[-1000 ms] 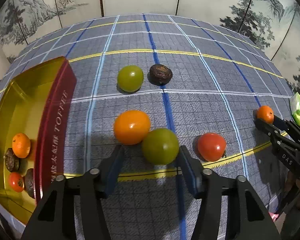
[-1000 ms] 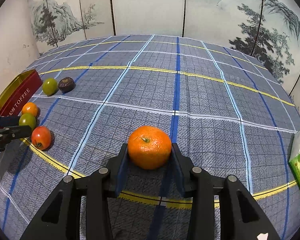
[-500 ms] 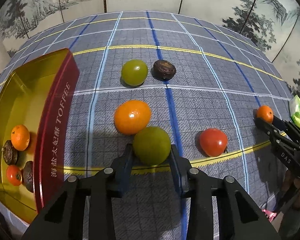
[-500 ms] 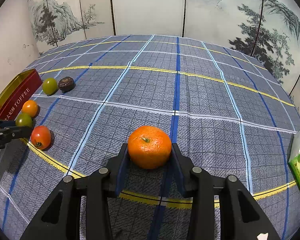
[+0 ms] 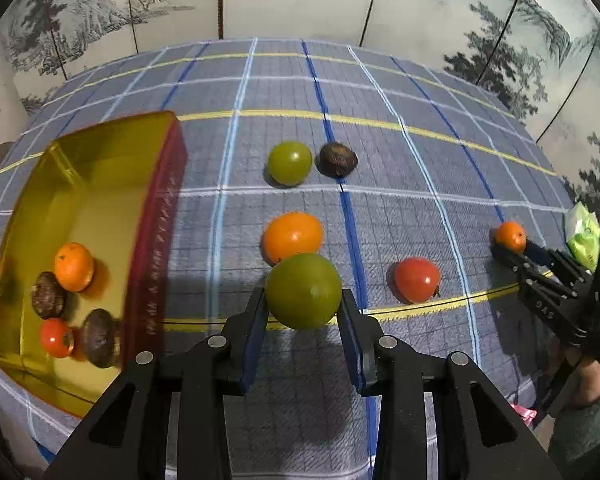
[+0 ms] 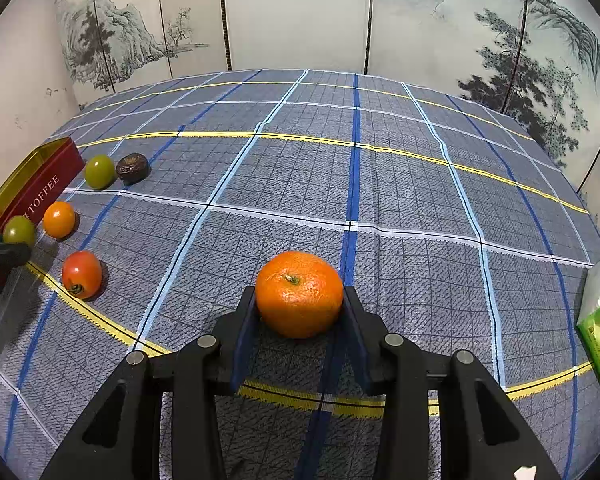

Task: Organize fruits
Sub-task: 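Carry the green tomato into the tin and open the left tool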

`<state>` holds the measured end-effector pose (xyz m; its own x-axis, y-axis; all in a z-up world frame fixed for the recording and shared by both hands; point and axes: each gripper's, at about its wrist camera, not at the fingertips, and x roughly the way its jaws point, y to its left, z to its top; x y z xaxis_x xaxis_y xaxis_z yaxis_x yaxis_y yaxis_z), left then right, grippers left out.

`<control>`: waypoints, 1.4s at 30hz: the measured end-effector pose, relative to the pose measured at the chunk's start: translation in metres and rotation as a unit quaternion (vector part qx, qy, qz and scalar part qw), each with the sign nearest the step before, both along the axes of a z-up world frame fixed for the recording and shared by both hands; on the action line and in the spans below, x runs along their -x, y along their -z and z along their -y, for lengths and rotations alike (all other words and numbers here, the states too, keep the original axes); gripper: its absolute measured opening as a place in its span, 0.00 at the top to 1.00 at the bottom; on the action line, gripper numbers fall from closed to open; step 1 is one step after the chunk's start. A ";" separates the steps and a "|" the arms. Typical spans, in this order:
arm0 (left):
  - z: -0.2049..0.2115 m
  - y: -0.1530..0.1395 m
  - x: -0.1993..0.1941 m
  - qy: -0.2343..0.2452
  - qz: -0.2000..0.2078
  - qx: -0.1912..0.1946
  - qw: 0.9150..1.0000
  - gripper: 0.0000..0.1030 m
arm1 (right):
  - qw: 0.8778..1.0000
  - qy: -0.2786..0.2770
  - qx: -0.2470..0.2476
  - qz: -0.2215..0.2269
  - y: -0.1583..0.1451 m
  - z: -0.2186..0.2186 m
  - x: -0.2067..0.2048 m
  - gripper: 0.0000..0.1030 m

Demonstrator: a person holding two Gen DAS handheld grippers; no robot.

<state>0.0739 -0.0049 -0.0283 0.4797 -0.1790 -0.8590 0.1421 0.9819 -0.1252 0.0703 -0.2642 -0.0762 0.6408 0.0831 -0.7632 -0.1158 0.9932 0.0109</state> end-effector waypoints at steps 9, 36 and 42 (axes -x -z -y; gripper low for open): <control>-0.048 -0.026 0.008 -0.037 0.028 -0.017 0.999 0.65 | 1.000 0.000 0.001 0.000 0.000 0.000 0.000 0.63; -0.192 0.007 0.015 -0.185 -0.011 -0.069 0.980 0.65 | 1.000 0.000 0.003 -0.003 0.000 0.001 0.000 0.63; -0.195 0.010 0.013 -0.186 -0.015 -0.071 0.980 0.65 | 1.000 0.001 0.004 -0.003 0.000 0.000 -0.001 0.63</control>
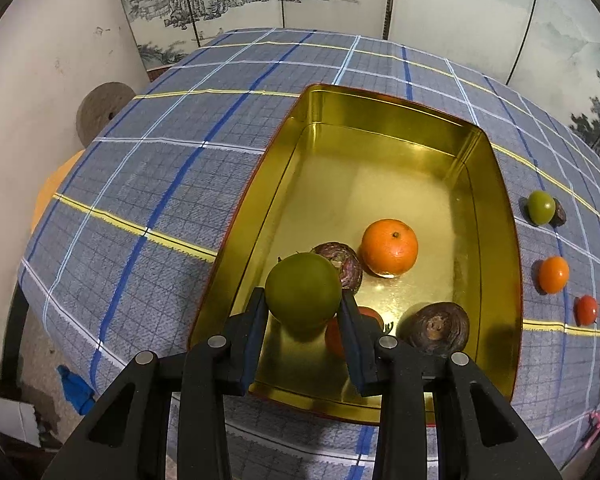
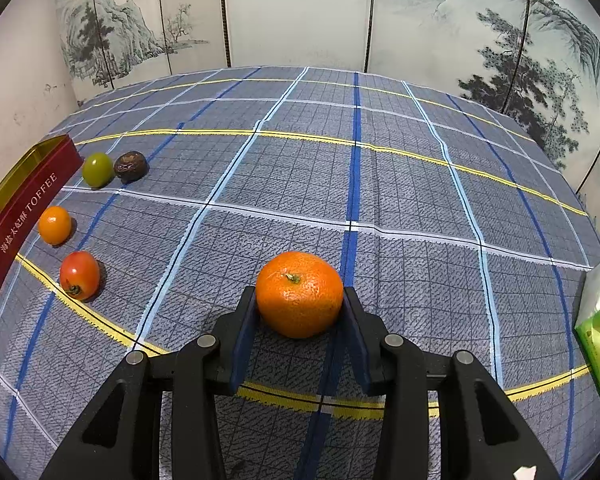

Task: Organize fruits
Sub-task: 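Carry the green tomato into the tin and open the left tool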

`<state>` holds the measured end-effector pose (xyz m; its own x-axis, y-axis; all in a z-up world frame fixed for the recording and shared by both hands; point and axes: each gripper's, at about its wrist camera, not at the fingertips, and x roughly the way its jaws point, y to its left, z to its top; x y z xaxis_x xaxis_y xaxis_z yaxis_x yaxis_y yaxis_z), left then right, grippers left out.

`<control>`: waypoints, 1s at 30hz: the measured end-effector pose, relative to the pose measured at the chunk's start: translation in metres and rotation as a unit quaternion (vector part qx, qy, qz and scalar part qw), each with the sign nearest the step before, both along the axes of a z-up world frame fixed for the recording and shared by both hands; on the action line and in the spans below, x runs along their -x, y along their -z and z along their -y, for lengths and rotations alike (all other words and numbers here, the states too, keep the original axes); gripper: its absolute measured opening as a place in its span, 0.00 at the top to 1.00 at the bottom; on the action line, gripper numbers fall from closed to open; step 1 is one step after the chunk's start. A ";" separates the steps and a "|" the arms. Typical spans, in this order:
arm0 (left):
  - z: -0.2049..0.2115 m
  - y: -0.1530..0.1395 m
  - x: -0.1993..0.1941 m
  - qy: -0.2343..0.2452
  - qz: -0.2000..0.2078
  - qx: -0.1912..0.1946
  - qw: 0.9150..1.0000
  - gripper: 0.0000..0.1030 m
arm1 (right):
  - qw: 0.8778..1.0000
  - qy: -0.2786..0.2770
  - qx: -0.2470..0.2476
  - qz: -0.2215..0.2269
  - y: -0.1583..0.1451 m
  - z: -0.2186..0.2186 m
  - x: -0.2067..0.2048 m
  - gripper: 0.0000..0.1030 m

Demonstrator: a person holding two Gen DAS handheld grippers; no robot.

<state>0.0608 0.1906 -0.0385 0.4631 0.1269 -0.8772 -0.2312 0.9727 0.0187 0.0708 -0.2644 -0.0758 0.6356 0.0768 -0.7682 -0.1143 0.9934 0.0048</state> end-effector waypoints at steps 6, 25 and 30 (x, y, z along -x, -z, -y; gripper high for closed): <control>-0.003 0.001 -0.001 -0.004 -0.003 -0.003 1.000 0.65 | 1.000 0.000 0.000 0.000 0.000 0.000 0.000 0.63; -0.013 0.004 0.003 -0.015 -0.009 -0.006 1.000 0.64 | 1.000 0.011 0.008 -0.010 -0.002 -0.001 -0.002 0.64; -0.013 0.004 0.002 -0.016 -0.008 -0.005 1.000 0.64 | 1.000 0.013 0.009 -0.014 -0.003 -0.002 -0.003 0.64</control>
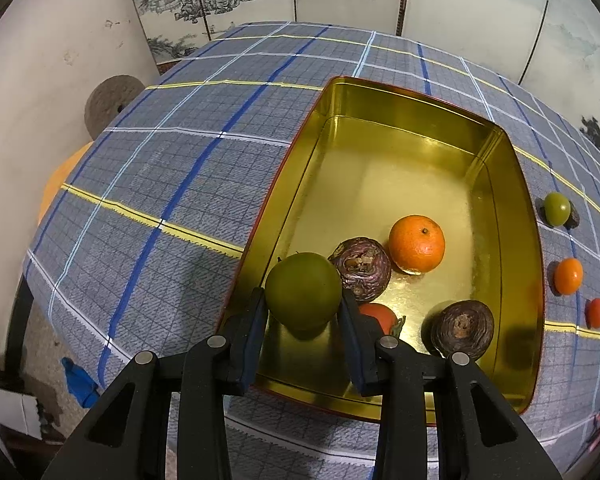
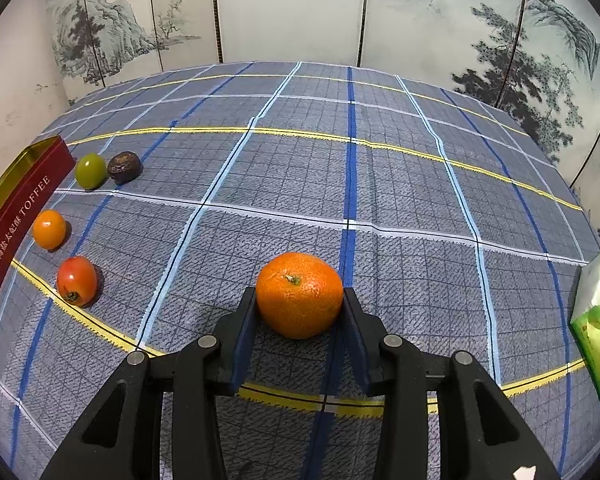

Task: Organize fruits
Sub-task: 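Carry the green tomato into the tin and open the left tool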

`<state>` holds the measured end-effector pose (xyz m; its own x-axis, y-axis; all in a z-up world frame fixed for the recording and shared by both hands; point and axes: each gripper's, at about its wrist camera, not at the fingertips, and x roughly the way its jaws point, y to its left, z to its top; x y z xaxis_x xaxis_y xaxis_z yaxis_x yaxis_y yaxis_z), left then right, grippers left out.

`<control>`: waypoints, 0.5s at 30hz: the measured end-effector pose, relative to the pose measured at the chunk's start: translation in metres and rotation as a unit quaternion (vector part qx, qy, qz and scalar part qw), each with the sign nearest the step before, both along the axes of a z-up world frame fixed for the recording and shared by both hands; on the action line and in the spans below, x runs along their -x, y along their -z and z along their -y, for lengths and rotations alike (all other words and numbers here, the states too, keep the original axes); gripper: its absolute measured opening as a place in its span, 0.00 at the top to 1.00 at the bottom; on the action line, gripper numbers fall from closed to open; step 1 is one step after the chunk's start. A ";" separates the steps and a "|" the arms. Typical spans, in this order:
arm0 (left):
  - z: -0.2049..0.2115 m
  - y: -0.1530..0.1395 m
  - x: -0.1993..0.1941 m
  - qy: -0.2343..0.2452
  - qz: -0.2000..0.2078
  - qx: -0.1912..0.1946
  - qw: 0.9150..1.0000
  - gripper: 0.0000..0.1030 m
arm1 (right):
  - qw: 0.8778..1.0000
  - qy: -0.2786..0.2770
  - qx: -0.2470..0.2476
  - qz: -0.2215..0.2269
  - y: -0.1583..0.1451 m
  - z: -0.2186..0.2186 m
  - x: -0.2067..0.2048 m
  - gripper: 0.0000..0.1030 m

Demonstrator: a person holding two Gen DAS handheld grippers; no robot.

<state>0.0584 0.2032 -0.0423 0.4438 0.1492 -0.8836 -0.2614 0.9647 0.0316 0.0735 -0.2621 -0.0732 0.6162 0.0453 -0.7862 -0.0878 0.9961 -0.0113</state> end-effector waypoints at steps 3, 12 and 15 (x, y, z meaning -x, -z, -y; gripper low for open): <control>0.000 0.000 0.000 0.001 0.000 0.000 1.000 0.64 | 1.000 0.002 0.002 -0.003 -0.001 -0.001 -0.001 0.64; 0.000 -0.001 0.000 0.002 0.002 0.009 1.000 0.59 | 1.000 0.003 0.008 -0.009 -0.003 -0.008 -0.002 0.64; 0.001 -0.001 0.001 0.004 0.004 0.010 1.000 0.58 | 1.000 0.002 0.008 -0.008 -0.005 -0.011 -0.001 0.64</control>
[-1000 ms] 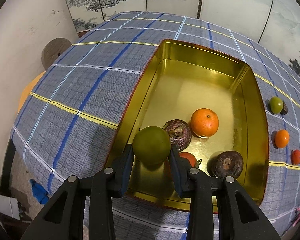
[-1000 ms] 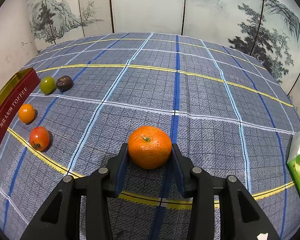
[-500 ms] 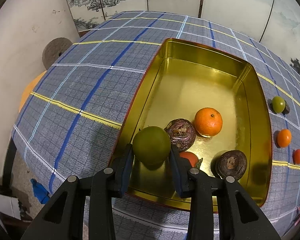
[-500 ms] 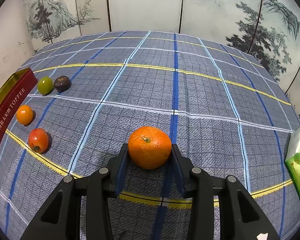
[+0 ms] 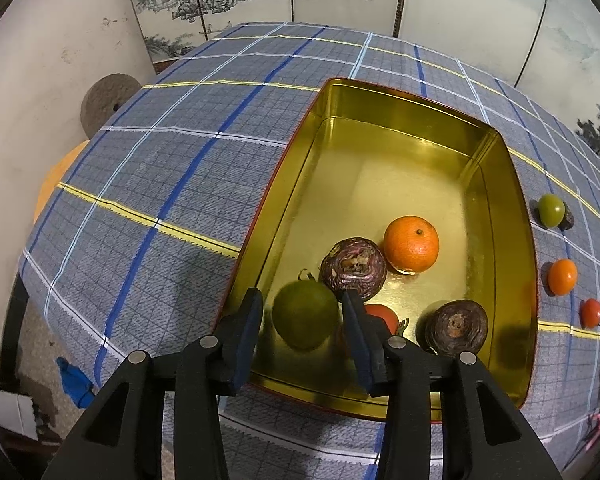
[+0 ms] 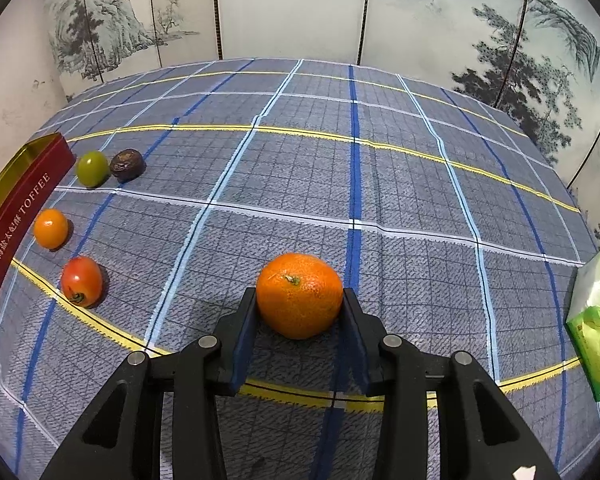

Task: Organize fruits
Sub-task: 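Carry the green tomato into the tin and open the left tool, then carry the held mandarin into the tin and open the right tool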

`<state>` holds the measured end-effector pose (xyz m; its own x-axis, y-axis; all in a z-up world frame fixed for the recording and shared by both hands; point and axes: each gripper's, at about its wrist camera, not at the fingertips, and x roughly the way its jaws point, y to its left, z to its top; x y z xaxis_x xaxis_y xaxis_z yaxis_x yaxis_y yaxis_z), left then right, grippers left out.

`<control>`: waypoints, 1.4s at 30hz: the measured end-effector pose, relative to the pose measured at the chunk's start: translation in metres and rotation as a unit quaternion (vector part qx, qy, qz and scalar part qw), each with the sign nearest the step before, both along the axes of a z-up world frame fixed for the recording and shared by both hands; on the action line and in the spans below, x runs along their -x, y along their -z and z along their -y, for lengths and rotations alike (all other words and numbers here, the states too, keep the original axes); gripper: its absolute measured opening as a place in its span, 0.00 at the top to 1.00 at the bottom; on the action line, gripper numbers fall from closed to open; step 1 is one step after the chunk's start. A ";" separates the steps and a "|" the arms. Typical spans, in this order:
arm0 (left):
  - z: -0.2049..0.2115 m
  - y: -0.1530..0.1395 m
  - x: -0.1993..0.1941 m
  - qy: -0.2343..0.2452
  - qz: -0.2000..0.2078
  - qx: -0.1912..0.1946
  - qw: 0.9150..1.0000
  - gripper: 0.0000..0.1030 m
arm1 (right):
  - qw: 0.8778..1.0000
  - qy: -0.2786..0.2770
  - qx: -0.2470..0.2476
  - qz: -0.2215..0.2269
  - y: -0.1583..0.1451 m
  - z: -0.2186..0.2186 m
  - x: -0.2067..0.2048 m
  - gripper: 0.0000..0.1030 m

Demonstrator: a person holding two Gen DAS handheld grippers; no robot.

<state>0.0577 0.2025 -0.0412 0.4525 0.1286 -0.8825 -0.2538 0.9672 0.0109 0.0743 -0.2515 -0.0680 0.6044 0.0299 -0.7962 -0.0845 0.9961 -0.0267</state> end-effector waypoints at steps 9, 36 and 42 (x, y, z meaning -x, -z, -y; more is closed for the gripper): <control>0.003 -0.003 0.005 0.011 0.013 0.009 1.000 0.48 | 1.000 -0.016 0.001 0.009 -0.011 -0.015 0.002 0.64; -0.010 -0.048 0.056 -0.012 0.103 -0.016 0.994 0.35 | 0.985 -0.163 -0.020 0.052 -0.065 -0.145 0.018 0.64; -0.023 -0.048 0.063 -0.032 0.104 -0.018 0.994 0.35 | 0.976 -0.210 -0.033 0.050 -0.068 -0.188 0.022 0.64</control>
